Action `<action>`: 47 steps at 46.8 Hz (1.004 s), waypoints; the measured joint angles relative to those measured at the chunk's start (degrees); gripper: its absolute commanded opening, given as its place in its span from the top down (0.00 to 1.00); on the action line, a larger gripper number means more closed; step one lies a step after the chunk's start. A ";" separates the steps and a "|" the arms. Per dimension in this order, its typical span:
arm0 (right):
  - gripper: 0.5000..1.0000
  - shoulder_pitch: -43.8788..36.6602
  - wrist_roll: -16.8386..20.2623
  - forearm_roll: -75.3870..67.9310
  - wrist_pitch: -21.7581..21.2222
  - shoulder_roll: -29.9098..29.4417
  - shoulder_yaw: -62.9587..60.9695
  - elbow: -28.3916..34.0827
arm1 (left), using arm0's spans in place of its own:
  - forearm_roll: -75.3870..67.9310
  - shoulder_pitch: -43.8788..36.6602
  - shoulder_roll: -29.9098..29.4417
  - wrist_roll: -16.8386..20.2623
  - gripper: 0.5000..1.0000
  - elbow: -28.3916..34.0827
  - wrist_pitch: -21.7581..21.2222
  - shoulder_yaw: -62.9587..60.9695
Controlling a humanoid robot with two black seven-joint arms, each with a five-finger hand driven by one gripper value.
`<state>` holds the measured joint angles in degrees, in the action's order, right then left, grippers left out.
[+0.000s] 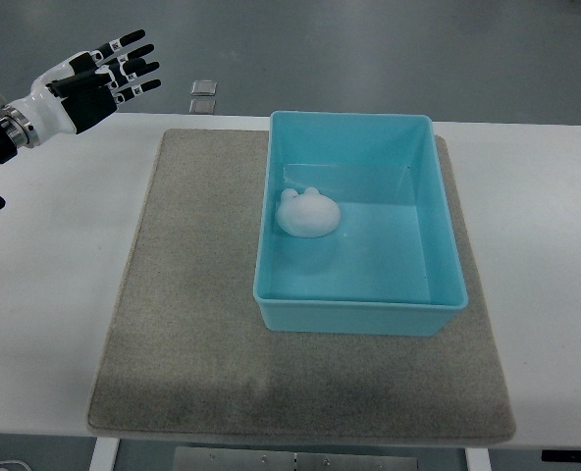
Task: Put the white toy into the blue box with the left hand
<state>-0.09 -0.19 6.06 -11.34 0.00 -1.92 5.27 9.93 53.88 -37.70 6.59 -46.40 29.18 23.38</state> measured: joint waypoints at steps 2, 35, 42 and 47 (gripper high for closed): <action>0.13 0.00 0.00 0.00 0.00 0.00 0.00 0.00 | -0.04 0.00 -0.06 0.00 0.01 -0.01 0.00 0.34; 0.13 0.00 -0.02 0.00 0.00 0.00 -0.02 0.00 | -0.30 -1.66 0.96 0.10 0.01 -0.03 0.01 0.97; 0.13 0.00 -0.02 0.00 0.00 0.00 -0.01 0.00 | -0.30 -1.91 0.97 0.10 0.01 0.14 0.06 1.03; 0.13 0.00 -0.02 0.00 0.00 0.00 -0.01 0.00 | -0.43 -1.93 0.97 0.16 0.01 0.18 0.25 1.12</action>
<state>-0.09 -0.21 6.06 -11.34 0.00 -1.93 5.27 9.50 51.95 -36.74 6.75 -46.22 29.43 24.50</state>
